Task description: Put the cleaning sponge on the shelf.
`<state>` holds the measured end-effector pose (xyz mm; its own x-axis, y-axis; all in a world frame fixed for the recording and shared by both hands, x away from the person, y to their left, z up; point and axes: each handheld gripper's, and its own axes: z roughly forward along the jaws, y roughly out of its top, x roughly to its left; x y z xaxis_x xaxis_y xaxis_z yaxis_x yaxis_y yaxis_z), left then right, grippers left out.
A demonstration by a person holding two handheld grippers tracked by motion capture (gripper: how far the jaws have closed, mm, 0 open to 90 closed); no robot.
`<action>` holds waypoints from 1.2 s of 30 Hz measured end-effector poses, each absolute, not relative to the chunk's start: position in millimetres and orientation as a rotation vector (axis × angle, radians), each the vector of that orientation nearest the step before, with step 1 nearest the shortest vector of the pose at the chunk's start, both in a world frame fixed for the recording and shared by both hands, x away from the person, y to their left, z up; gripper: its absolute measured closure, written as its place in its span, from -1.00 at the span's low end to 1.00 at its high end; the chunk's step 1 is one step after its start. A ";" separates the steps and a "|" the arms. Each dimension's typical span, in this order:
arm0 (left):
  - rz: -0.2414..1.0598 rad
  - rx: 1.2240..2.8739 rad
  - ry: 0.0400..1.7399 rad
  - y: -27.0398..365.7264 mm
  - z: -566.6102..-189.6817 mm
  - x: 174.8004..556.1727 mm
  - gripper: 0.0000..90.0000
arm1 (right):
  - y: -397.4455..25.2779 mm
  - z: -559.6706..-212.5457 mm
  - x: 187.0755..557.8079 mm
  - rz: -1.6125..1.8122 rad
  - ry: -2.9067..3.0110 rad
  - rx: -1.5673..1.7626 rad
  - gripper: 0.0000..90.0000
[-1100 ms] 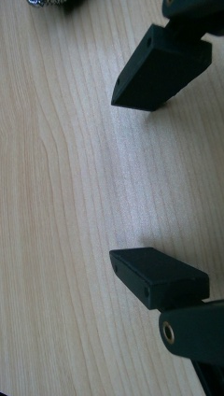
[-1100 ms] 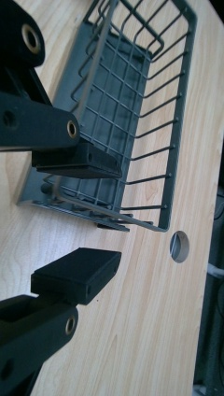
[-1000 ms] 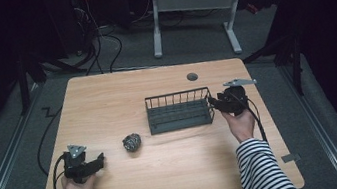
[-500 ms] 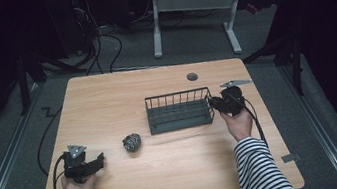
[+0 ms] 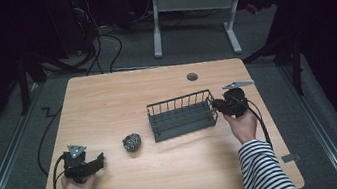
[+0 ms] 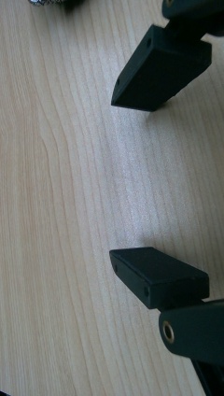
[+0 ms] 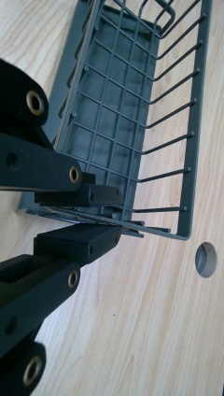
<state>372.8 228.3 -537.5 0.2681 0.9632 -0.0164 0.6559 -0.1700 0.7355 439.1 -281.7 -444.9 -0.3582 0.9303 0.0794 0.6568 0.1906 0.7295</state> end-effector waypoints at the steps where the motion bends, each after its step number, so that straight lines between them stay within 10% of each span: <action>1: 0.622 1.907 1.460 228.3 -537.5 372.8 -0.50 | -282.1 -444.6 437.9 0.974 2.095 1.486 0.77; 26: 0.621 1.907 1.460 228.2 -537.5 372.8 -0.50 | -303.3 -444.1 380.3 0.975 2.113 1.453 0.75; 36: 0.623 1.906 1.462 228.2 -537.5 372.7 -0.49 | -316.5 -440.0 364.0 1.081 2.005 1.487 0.07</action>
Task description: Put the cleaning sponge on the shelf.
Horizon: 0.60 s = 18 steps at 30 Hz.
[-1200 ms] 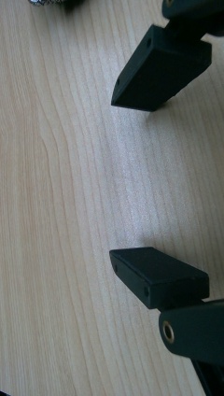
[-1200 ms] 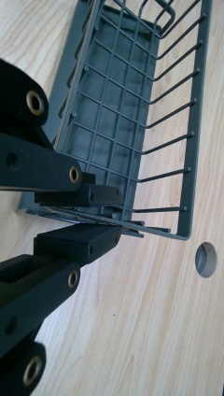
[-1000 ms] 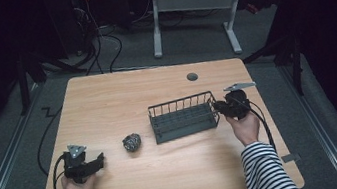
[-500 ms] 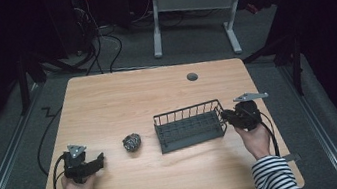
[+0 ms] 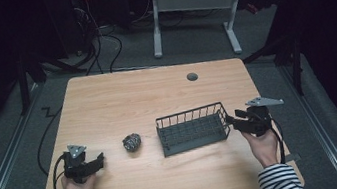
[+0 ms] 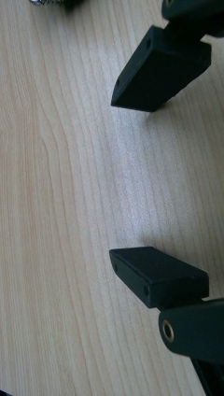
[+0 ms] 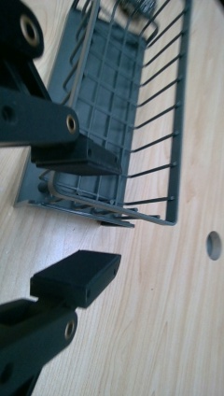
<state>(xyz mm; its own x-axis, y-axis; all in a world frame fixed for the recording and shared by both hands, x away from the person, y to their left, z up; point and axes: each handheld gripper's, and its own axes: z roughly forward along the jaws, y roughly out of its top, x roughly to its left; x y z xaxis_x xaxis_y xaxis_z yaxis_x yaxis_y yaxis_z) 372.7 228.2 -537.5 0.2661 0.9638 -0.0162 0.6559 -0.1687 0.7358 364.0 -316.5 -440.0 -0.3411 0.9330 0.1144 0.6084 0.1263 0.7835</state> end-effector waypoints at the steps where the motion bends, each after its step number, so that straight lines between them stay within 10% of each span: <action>1: 0.623 1.906 1.462 228.2 -537.5 372.7 -0.49 | -318.3 -439.2 361.5 1.090 1.996 1.478 0.06; 18: 0.590 1.936 1.430 229.3 -536.9 373.3 -0.60 | -344.3 -492.4 318.0 1.052 1.849 1.518 -0.05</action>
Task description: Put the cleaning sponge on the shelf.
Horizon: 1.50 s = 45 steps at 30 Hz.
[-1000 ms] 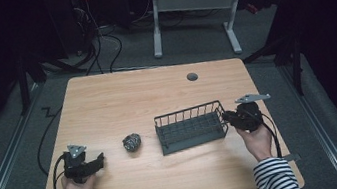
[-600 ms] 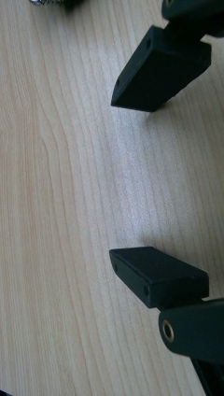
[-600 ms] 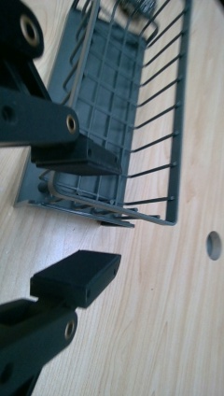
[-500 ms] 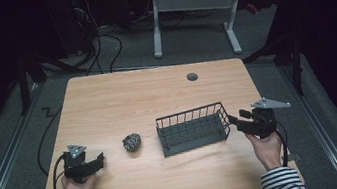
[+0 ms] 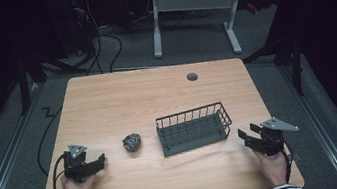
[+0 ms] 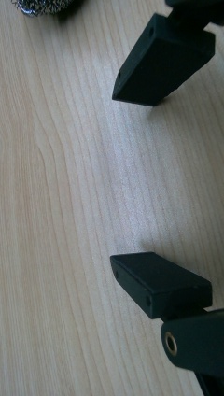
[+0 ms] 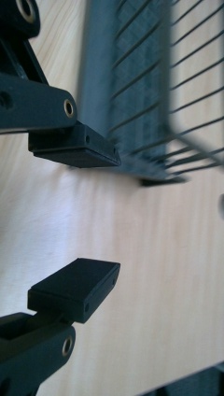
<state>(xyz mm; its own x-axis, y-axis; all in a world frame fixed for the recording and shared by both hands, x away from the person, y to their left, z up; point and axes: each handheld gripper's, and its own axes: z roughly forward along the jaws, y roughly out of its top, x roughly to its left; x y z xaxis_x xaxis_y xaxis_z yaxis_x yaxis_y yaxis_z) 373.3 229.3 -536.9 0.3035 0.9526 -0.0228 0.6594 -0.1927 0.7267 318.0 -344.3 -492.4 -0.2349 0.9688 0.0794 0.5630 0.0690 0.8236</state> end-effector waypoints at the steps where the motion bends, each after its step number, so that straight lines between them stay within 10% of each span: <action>1: 0.580 1.933 1.435 229.3 -536.3 374.1 -0.59 | -344.7 -497.6 317.6 1.038 1.848 1.534 -0.05; 45: 0.365 2.069 1.111 130.0 -498.5 387.0 -0.50 | -341.8 -529.9 328.1 0.808 1.894 1.602 -0.11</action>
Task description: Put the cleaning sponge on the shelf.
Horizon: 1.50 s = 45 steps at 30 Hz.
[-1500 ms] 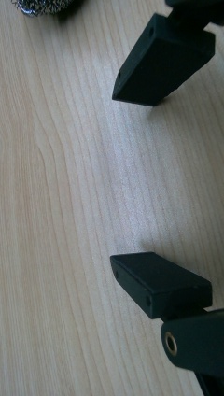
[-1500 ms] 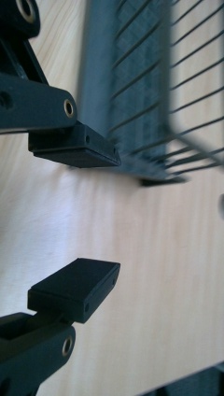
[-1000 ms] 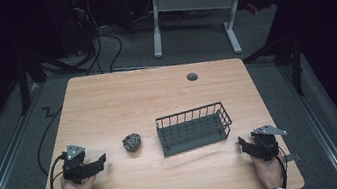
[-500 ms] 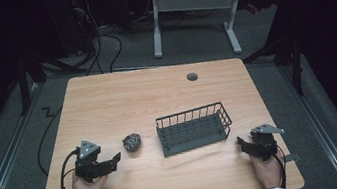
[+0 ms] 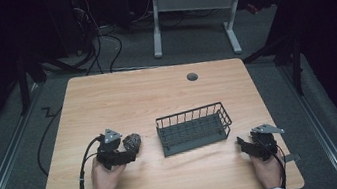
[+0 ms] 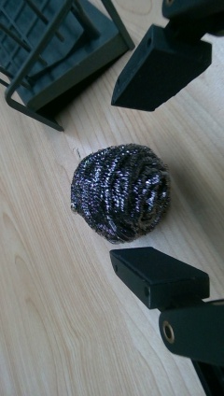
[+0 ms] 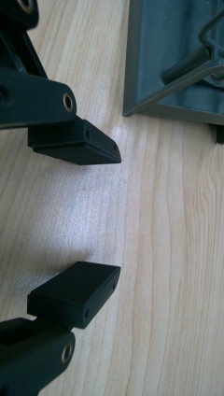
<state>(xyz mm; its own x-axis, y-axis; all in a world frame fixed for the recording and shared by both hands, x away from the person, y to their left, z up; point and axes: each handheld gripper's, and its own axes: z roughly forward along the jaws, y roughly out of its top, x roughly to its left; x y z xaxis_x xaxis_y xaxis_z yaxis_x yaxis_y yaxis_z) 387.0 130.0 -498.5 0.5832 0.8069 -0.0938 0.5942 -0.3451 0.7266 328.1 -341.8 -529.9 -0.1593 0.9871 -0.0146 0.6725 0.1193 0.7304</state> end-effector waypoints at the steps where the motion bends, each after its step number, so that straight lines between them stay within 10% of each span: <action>1: 0.367 2.072 1.111 128.1 -499.0 388.1 -0.47 | -341.8 -529.9 328.1 0.808 1.894 1.601 -0.11; 21: 0.387 2.116 1.113 120.7 -503.5 398.9 -0.03 | -341.5 -530.0 328.0 0.808 1.895 1.599 -0.12; 45: 0.322 2.067 1.088 132.7 -488.7 391.1 0.02 | -341.2 -530.1 327.9 0.810 1.899 1.596 -0.15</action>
